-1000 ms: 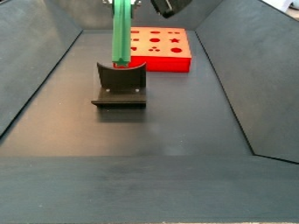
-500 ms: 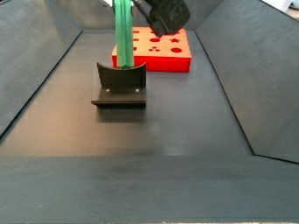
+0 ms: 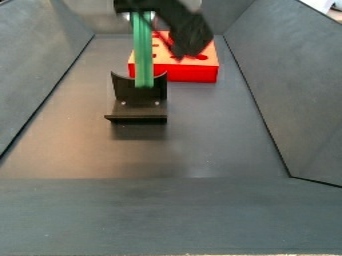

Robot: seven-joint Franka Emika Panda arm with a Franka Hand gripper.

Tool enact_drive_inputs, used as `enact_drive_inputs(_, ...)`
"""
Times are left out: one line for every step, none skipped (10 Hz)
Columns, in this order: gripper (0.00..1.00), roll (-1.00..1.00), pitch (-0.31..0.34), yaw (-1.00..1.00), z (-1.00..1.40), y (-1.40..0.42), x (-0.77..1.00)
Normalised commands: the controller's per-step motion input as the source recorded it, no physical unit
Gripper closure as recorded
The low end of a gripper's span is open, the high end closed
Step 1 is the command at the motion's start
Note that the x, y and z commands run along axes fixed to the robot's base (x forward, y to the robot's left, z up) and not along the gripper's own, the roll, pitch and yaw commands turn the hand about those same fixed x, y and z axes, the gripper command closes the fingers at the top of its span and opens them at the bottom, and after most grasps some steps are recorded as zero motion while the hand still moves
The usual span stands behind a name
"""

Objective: Pick up the star object. Move up. Place the star object on the fixture. Regrasp the star object. Move to above the board. Insert the star object.
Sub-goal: Place the star object on the fixture.

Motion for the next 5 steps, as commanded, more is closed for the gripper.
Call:
enact_drive_inputs(1.00,-0.17,0.023,-0.14,-1.00,0.11,0.12)
enact_drive_inputs(1.00,-0.16,0.002,-0.13,-1.00,0.11,0.12)
enact_drive_inputs(1.00,-0.14,-0.032,-0.12,-0.87,0.09,0.12)
enact_drive_inputs(1.00,-0.12,-0.051,-0.10,-0.68,0.07,0.10)
enact_drive_inputs(1.00,-0.10,-0.072,-0.08,-0.44,0.05,0.08)
